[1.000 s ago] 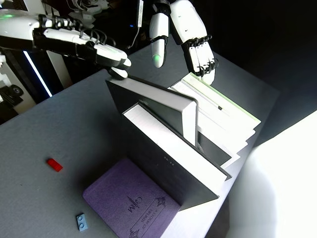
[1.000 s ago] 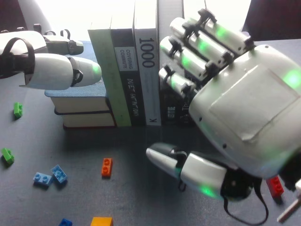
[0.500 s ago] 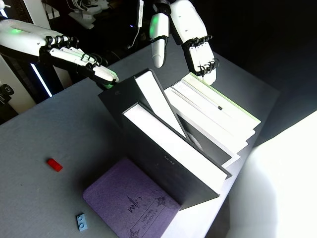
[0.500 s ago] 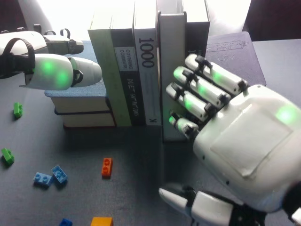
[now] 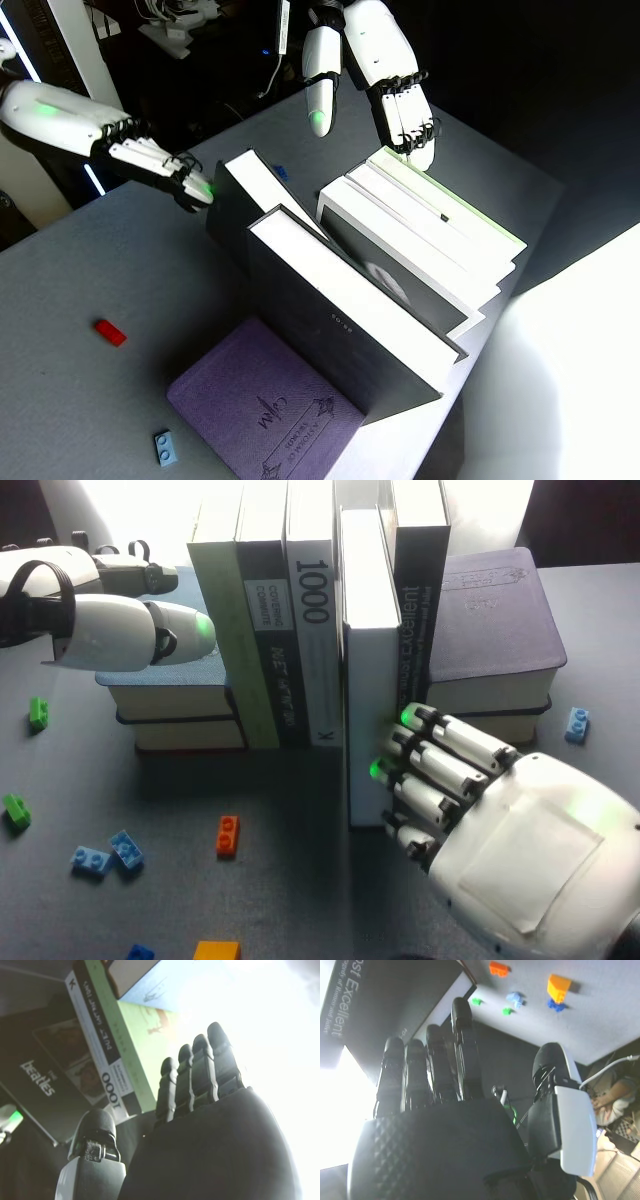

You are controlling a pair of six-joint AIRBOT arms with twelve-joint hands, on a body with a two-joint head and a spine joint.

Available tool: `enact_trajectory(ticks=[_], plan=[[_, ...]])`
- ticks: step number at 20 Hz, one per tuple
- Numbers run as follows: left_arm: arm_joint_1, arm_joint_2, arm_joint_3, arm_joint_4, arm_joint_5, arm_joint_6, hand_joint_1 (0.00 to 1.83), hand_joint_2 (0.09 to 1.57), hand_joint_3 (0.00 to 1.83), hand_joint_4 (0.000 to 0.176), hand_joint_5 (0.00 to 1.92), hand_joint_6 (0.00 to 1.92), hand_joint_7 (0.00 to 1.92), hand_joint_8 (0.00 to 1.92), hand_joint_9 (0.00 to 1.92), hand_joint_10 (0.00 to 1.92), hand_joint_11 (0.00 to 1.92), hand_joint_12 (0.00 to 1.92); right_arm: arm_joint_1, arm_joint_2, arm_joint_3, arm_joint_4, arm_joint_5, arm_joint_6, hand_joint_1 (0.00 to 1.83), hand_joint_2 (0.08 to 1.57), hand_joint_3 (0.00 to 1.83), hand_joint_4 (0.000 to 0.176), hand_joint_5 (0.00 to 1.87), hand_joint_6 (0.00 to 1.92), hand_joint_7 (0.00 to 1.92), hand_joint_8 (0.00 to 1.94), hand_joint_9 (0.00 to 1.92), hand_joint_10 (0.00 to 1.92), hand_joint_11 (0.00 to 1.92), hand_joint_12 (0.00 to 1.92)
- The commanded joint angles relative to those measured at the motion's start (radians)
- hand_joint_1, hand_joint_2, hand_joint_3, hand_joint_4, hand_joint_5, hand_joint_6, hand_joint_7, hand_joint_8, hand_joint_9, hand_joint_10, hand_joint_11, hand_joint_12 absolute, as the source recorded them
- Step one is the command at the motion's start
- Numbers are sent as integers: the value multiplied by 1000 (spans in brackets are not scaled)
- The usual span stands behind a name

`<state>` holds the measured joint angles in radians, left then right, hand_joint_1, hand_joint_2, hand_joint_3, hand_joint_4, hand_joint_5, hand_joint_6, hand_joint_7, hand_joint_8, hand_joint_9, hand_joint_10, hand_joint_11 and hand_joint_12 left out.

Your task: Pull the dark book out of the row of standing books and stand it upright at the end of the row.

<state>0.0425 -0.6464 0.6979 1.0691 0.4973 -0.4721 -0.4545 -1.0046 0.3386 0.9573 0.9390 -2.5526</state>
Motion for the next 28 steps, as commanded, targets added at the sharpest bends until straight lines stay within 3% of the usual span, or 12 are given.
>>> enact_trajectory(ticks=[1,2,4,10,17,19,22,23,24,25,27,28], plan=[[-8,5,5,49,-32,-2,0,1268,0,57,96,5,113,3,95,8,0,346,-3,6,-5,-55,65,1,0,1135,0,8,640,4,223,5,80,6,0,209],[-8,5,5,49,-32,-2,0,1262,0,61,91,2,113,3,98,9,0,355,-14,6,-13,-55,65,0,0,1135,0,5,641,3,226,3,77,3,0,171],[-8,5,5,49,-32,-2,0,1272,1,43,143,16,125,5,105,8,0,391,-38,7,-42,-55,85,-1,0,1138,1,7,625,0,208,0,76,1,0,185],[-8,5,5,49,-32,-2,0,1268,3,44,145,1,138,2,119,1,0,477,-62,41,-162,-55,153,-12,0,1140,1,0,634,1,193,2,62,2,0,166],[-8,5,5,49,-32,-2,0,1273,1,28,161,14,164,8,157,11,0,559,146,106,-268,41,193,-87,0,1153,1,0,611,1,175,0,58,1,0,135],[-8,5,5,49,-32,-2,0,1265,0,46,142,5,158,1,130,5,0,434,219,112,-253,41,204,-86,0,1152,0,0,627,2,184,0,68,2,0,171],[-8,5,5,49,-32,-2,0,1265,0,48,139,4,157,0,127,5,0,416,295,133,-199,40,143,-13,0,1152,0,0,627,2,183,0,67,1,0,165],[-8,5,5,49,-32,-2,0,1273,2,49,155,8,177,5,158,14,0,496,321,147,-170,29,91,41,0,1160,0,0,603,0,232,0,127,9,0,321],[-8,5,5,49,-32,-2,0,1283,2,36,212,17,280,16,299,49,0,982,331,155,-150,-1,66,85,4,1176,0,0,574,2,453,14,405,46,0,952],[-8,5,5,49,-32,-2,0,1293,4,39,246,20,326,17,351,55,0,1121,334,161,-127,-52,47,133,21,1174,0,0,584,5,518,17,479,49,0,1107],[-8,5,5,49,-32,-2,72,1301,2,21,323,37,453,45,479,116,0,1451,335,165,-87,-125,31,197,75,1176,1,0,649,16,673,24,687,92,66,1333],[-9,5,5,49,-32,-2,145,1305,0,0,470,28,639,32,460,732,122,1657,337,168,-64,-154,15,232,89,1195,0,0,755,32,850,30,767,419,196,1528]])
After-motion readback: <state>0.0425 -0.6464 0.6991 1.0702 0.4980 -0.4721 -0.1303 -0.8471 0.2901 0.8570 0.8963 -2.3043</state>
